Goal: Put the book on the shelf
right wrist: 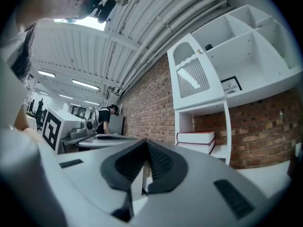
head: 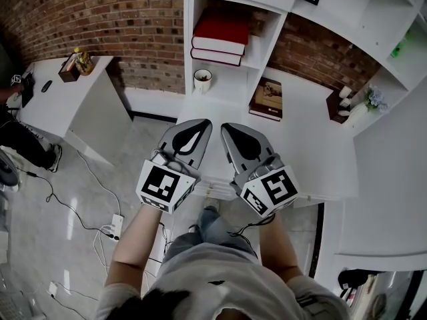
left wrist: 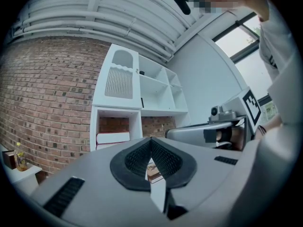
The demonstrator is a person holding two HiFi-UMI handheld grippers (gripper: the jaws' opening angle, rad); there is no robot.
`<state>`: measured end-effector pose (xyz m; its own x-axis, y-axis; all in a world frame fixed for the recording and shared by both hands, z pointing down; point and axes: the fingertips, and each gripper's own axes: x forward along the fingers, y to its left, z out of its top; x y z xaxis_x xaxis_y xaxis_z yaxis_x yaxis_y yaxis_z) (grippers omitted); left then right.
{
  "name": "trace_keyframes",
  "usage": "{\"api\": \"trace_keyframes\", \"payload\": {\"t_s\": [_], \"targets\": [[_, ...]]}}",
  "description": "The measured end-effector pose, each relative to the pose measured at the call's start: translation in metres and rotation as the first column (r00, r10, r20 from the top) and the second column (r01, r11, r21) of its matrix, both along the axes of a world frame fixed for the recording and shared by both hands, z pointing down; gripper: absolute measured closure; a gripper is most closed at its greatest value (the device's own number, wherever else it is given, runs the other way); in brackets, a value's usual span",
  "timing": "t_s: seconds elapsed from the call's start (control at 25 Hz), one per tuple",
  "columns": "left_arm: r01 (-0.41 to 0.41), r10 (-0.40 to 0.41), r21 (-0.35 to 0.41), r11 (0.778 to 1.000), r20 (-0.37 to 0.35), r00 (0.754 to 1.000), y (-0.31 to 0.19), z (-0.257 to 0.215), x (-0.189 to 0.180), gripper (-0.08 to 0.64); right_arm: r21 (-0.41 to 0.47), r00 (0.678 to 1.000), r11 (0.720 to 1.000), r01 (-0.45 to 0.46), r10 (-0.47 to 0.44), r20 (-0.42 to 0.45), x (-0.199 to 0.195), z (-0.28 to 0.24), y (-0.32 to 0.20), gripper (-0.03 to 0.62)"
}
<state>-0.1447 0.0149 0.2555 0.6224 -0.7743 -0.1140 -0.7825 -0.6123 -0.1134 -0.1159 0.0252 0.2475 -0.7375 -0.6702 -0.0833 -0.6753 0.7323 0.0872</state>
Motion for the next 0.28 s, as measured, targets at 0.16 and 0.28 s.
{"api": "trace_keyframes", "payload": {"t_s": [0.16,0.28], "targets": [[-0.001,0.001,-0.005,1.000,-0.002,1.000,0.007,0.002,-0.002,0.548,0.001,1.000,1.000,0.002,-0.002,-0.003,-0.003,0.000,0.007,0.583],[-0.001,0.001,-0.004,1.000,-0.003,1.000,0.012,0.001,-0.004,0.548,0.000,1.000,1.000,0.002,-0.002,-0.005,-0.005,0.000,0.012,0.583]]}}
